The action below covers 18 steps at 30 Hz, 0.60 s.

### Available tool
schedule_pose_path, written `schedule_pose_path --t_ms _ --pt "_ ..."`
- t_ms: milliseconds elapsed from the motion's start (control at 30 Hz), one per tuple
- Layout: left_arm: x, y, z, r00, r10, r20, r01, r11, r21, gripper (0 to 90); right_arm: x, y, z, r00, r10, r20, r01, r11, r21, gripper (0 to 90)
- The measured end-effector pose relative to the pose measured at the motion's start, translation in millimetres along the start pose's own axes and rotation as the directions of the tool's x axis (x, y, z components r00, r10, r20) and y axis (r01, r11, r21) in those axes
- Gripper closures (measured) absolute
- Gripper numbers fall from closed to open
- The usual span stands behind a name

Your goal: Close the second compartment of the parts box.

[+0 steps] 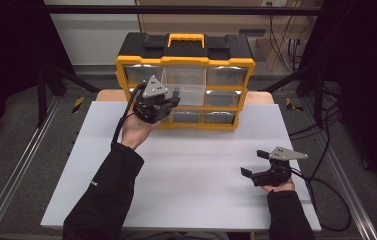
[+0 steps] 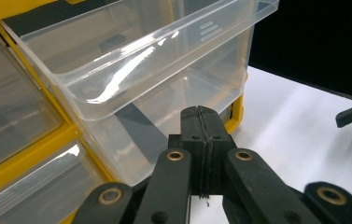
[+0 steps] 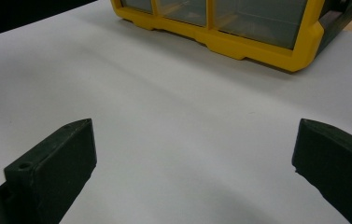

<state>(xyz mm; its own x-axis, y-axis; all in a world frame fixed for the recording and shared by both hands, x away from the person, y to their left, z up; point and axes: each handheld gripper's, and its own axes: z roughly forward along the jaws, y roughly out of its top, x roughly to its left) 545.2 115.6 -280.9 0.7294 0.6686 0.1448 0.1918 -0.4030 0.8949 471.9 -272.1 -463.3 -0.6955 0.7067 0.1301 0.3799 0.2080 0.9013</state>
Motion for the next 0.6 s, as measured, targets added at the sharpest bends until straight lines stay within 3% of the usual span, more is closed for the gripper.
schedule_pose_path --t_ms 500,533,600 --pt "4.0 3.0 6.6 1.0 0.0 -0.007 0.0 1.0 -0.005 89.3 0.3 0.1 -0.3 1.0 0.001 -0.001 -0.001 1.0 -0.003 0.5" --pt "6.5 4.0 8.2 0.9999 0.015 -0.004 -0.015 0.9997 -0.019 89.3 0.3 0.2 -0.4 1.0 0.001 0.0 -0.001 1.0 -0.004 0.5" --pt "5.6 3.9 7.4 1.0 -0.001 -0.008 0.001 1.0 -0.007 89.3 0.3 0.1 -0.3 1.0 0.001 -0.001 -0.001 1.0 -0.004 0.5"
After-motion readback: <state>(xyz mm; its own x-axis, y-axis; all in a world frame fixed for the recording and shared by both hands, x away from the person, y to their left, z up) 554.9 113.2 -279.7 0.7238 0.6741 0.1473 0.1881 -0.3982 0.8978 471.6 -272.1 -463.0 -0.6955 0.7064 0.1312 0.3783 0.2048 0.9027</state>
